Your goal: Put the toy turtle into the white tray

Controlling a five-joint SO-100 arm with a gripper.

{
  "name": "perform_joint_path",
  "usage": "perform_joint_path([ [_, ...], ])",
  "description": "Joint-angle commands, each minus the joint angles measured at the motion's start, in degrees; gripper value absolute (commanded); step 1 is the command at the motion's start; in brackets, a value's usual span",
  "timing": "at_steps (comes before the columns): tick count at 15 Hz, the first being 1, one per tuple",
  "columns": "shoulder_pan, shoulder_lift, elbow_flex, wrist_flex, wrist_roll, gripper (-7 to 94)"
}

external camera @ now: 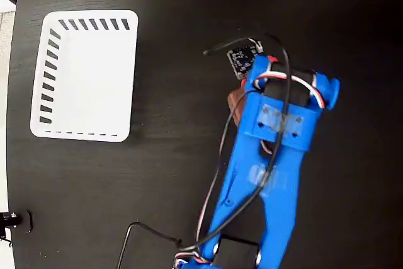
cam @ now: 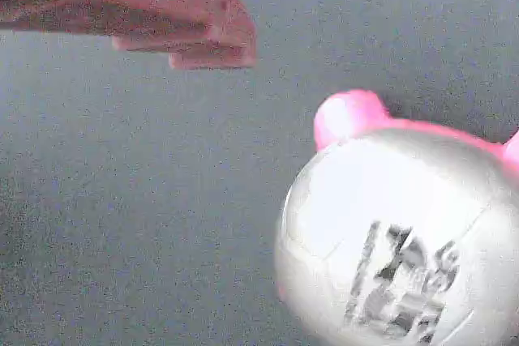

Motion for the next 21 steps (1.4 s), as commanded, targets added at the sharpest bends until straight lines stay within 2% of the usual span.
perform_joint_path([
  [1, 0.3, 0.8, -3.5, 1.1, 2.3, 62],
  [5, 0.2, -3.4, -3.6, -1.4, 4.6, 62],
  [10, -0.4, -5.1, 0.2, -8.7, 4.9, 62],
  [21, 0.8, -8.0, 8.8, -19.9, 5.8, 62],
])
